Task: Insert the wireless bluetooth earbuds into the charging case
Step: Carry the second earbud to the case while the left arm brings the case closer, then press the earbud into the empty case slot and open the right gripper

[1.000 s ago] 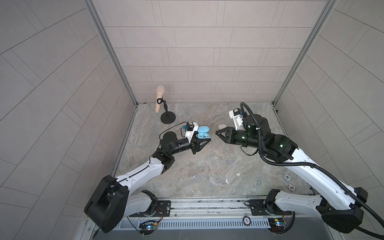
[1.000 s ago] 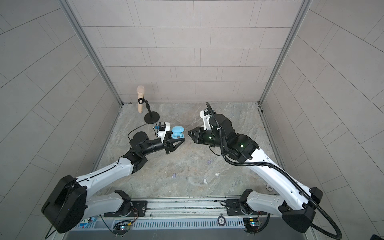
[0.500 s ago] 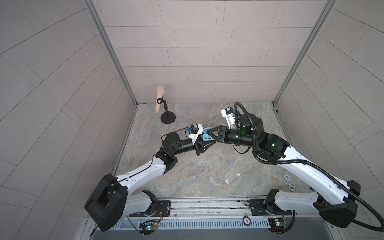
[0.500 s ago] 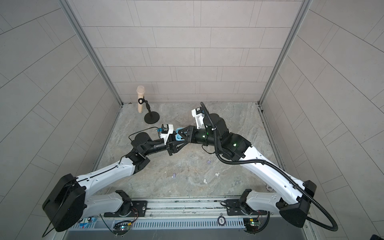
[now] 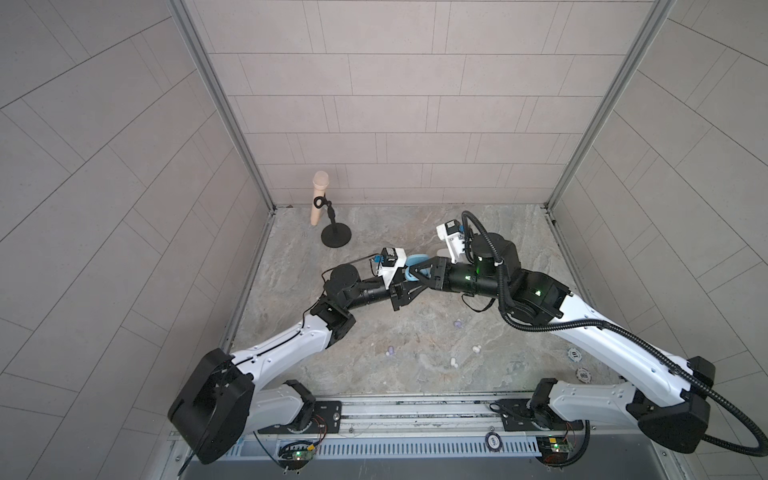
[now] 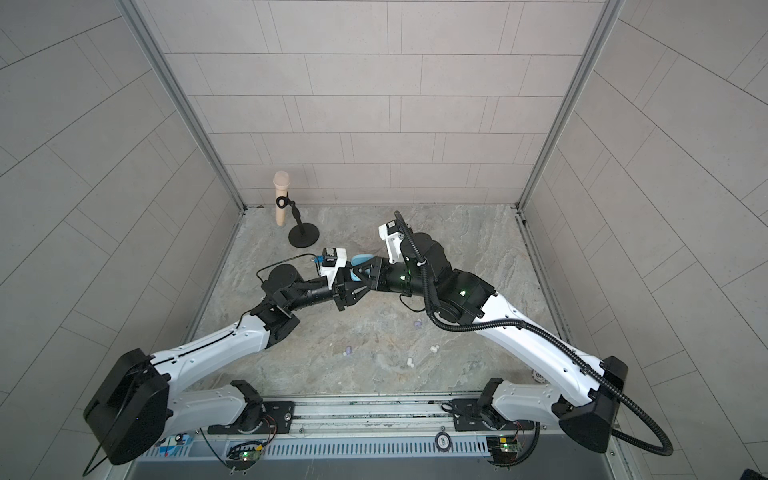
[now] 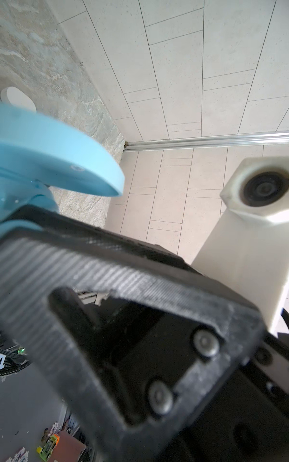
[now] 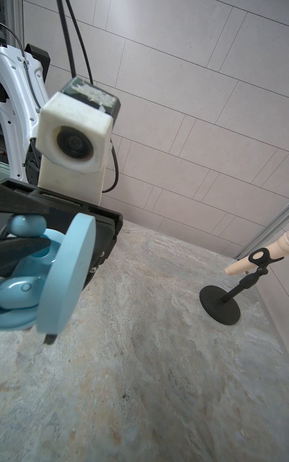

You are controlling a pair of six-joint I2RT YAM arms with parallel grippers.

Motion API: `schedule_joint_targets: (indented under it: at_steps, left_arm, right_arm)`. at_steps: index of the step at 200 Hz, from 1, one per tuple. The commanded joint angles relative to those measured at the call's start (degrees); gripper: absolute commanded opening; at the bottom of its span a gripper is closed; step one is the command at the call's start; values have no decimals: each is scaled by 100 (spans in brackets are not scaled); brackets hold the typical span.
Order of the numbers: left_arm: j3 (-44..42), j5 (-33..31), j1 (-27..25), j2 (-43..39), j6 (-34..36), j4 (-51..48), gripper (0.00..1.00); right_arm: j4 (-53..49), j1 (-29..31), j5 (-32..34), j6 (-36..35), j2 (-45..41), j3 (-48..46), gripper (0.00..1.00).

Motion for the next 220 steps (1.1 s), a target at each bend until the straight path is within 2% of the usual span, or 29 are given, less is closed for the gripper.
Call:
schedule_joint_targets:
  at_steps: [1, 90, 108, 139, 163, 220]
  left_arm:
    - [216, 30, -45, -197, 82, 197, 2]
    - [247, -33, -91, -298, 157, 52, 2]
    - [238, -58, -91, -298, 165, 52, 2]
    - [197, -95, -93, -307, 157, 75, 2]
    - [168, -121, -83, -350, 169, 64, 2]
    - [125, -147, -86, -422, 218, -42, 2]
  right_arm:
    - [117, 47, 118, 94, 24, -81, 3]
    - [107, 109, 85, 147, 95, -152, 4]
    - [-49, 109, 113, 113, 60, -154, 11]
    - [-360, 109, 218, 19, -15, -70, 31]
    - [-570, 107, 283, -35, -68, 27, 39]
    - [-1097, 108, 404, -233, -231, 462, 46]
